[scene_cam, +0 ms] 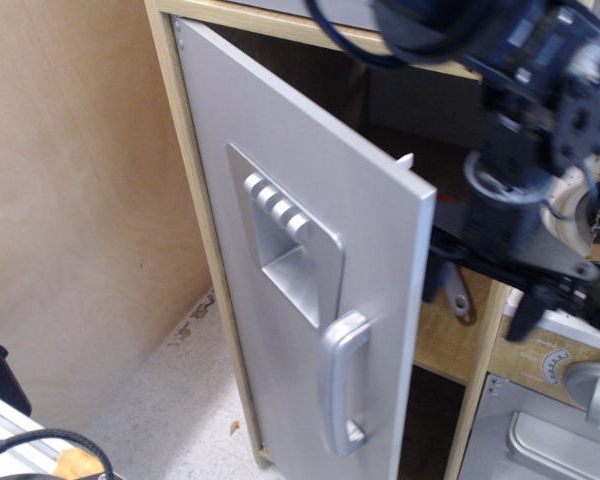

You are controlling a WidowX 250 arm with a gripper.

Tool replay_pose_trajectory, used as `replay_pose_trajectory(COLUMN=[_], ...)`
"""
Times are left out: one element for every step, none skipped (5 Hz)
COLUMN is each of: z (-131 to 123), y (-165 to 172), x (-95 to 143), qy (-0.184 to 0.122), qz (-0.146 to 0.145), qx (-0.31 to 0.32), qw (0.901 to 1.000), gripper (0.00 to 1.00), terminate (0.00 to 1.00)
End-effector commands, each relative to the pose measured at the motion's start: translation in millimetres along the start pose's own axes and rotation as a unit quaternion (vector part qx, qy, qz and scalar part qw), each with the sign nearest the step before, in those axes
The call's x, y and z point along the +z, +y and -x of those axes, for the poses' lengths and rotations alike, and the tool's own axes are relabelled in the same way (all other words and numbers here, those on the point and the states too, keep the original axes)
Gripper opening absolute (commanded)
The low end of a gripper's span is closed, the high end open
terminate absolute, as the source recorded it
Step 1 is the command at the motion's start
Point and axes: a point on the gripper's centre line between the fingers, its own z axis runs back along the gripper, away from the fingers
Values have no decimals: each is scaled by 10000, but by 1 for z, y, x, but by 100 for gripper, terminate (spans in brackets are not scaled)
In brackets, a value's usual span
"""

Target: Open fridge

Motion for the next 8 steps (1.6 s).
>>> replay_pose_trajectory(z=[10,23,33,39,49,54,58,58], y=[9,40,62,76,103,129,145,145], x=[23,28,32,37,45,52,55,55], qy=[-24,86,-8,-32,-216,-351,-477,-477], qz=[89,81,-31,-54,-197,-296,-288,-288], qx=[197,261,341,406,524,648,752,752], qw=[9998,9996,9994,9992,9982,9968,9956,9956], gripper=[100,100,100,100,100,100,100,100], terminate=[0,0,0,0,0,0,0,0])
